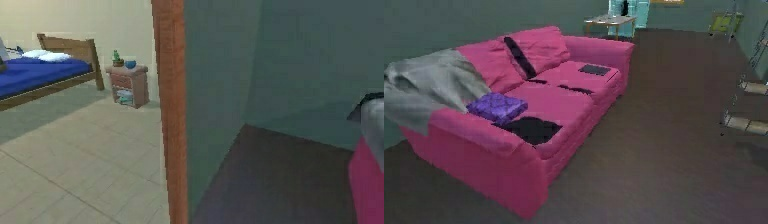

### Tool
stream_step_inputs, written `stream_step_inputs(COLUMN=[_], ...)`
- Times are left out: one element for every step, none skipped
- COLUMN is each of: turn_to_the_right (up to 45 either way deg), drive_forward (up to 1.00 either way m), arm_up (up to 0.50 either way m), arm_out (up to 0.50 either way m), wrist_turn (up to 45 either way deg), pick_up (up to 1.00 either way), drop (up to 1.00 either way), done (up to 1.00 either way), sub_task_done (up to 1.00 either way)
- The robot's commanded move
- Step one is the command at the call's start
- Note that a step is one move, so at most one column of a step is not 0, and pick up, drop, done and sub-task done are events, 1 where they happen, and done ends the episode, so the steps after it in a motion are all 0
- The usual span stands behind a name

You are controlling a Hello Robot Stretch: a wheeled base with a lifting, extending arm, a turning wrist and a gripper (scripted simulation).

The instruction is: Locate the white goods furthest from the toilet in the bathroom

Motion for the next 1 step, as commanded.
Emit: stream_step_inputs(turn_to_the_right=[0.0], drive_forward=[0.35], arm_up=[0.00], arm_out=[0.00], wrist_turn=[0.0], pick_up=[0.00], drop=[0.00], done=[0.00], sub_task_done=[0.00])
